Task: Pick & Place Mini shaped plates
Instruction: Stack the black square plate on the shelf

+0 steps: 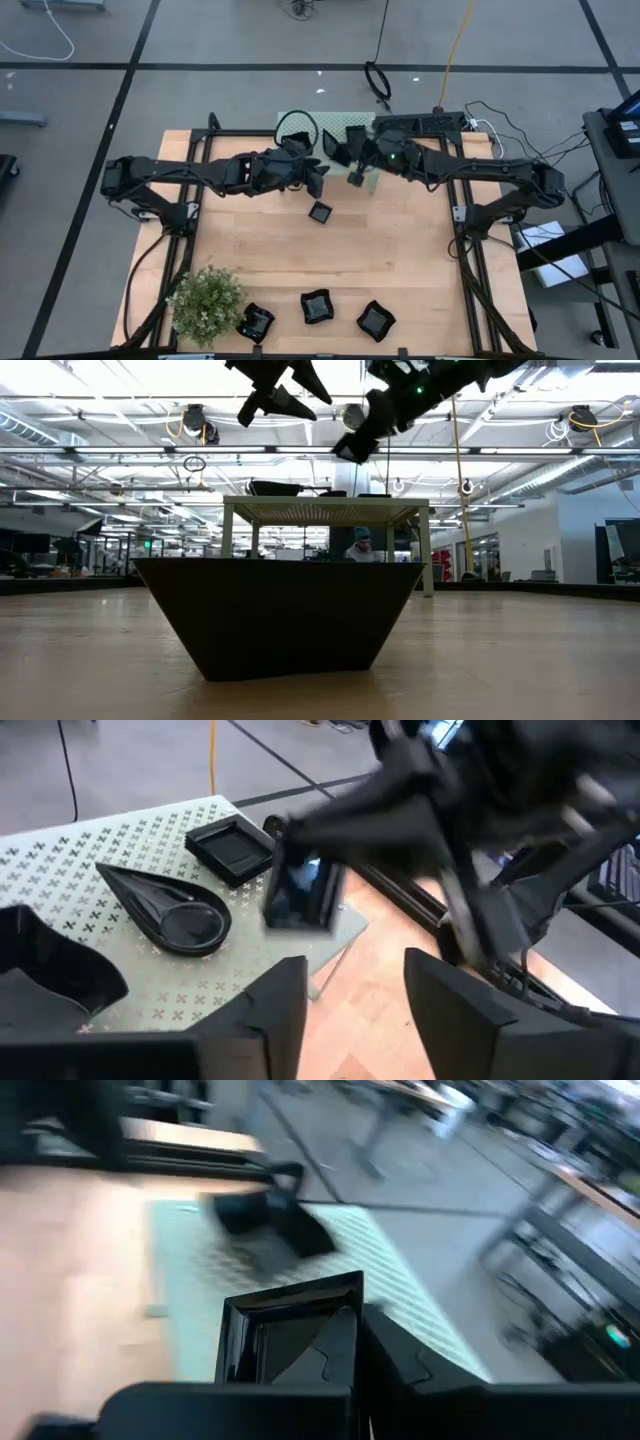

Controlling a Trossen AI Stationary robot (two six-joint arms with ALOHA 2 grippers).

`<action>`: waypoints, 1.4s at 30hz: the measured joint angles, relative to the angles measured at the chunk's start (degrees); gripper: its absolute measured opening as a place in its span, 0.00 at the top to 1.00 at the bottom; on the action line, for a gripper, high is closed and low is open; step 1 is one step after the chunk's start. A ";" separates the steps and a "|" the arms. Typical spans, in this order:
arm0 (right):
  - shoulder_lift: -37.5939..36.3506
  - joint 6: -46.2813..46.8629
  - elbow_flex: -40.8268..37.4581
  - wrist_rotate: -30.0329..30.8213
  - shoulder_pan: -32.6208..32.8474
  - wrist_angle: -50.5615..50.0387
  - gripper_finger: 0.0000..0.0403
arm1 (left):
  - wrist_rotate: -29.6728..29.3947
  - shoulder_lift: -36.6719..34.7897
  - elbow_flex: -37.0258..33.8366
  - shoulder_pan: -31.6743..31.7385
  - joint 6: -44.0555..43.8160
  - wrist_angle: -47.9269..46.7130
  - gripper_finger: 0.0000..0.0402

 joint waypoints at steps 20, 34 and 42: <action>2.24 47.17 0.02 -2.09 -15.69 -1.90 1.00 | 0.04 -2.11 0.02 2.63 5.23 5.32 0.55; 3.41 54.43 -0.04 3.21 -12.79 -1.46 1.00 | 0.67 -9.96 0.03 7.02 12.98 5.29 0.58; 5.86 55.06 -0.04 7.06 -11.22 -1.61 1.00 | 0.63 -14.28 0.04 7.89 16.60 5.44 0.58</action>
